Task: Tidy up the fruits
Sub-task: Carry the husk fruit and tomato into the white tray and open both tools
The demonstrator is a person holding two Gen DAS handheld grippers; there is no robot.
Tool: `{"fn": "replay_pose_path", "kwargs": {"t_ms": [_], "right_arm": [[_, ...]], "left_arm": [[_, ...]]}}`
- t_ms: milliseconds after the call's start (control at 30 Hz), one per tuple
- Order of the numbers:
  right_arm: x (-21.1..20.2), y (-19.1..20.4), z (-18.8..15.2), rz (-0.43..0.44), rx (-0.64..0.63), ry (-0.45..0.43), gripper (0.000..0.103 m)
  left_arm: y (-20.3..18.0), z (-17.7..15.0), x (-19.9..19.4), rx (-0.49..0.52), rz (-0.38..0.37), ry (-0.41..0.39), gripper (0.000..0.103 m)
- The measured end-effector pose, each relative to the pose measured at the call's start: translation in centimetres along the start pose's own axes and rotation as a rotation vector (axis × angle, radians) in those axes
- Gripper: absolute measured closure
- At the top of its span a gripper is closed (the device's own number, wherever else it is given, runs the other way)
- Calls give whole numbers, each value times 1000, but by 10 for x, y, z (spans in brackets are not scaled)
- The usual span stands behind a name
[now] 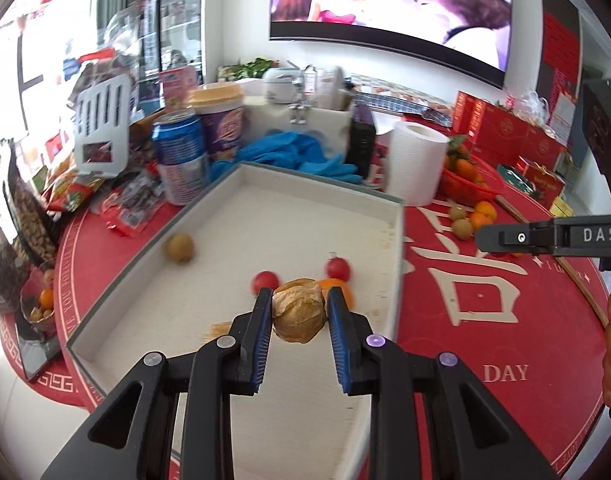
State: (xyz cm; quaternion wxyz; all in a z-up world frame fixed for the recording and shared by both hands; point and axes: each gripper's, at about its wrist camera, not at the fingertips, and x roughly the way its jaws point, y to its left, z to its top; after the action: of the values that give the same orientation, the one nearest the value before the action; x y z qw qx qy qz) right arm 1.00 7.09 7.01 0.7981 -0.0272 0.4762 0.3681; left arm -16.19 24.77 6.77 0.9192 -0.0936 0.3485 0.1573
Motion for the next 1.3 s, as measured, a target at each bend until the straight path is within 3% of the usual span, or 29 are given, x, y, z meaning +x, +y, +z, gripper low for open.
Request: {"fn": "replay_pose_path", "kwargs": {"t_ms": [333,800,833,867,900,933,967,1000,1067,1200,1233,1267,1300], "right_arm": [[49,60,20,34,-93,65,80],[84,64,31,8,-62,97,80],[86,63,32,6,-61,100,80],[88,63,32,4,-62,103,80],[91,64,32,2,-62,105,77],[93,63,32,1,-61,107,74],[94,62,33,0,-60,107,62],[94,62,33,-2,-57,99,38],[89,60,35,-1,-51,67,18],[79,53,39,22,-28,45,18],[75,50,39,29,-14,41,15],[70,45,39,33,4,33,0],[63,38,38,36,23,22,0]], "left_arm": [[33,-6,15,-64,26,24,73],[23,-11,29,-52,20,23,72],[22,-12,29,-49,25,19,68],[21,-13,29,-46,22,21,57],[22,-13,29,-45,20,22,48],[22,-13,28,-46,18,20,28],[22,-14,25,-51,17,5,20],[21,-15,22,-50,14,-12,20],[19,-14,17,-34,11,-25,19],[9,-10,8,4,36,-44,14],[7,-9,7,11,38,-45,13],[2,-8,4,23,36,-46,11],[-2,-7,1,31,29,-48,10]]}}
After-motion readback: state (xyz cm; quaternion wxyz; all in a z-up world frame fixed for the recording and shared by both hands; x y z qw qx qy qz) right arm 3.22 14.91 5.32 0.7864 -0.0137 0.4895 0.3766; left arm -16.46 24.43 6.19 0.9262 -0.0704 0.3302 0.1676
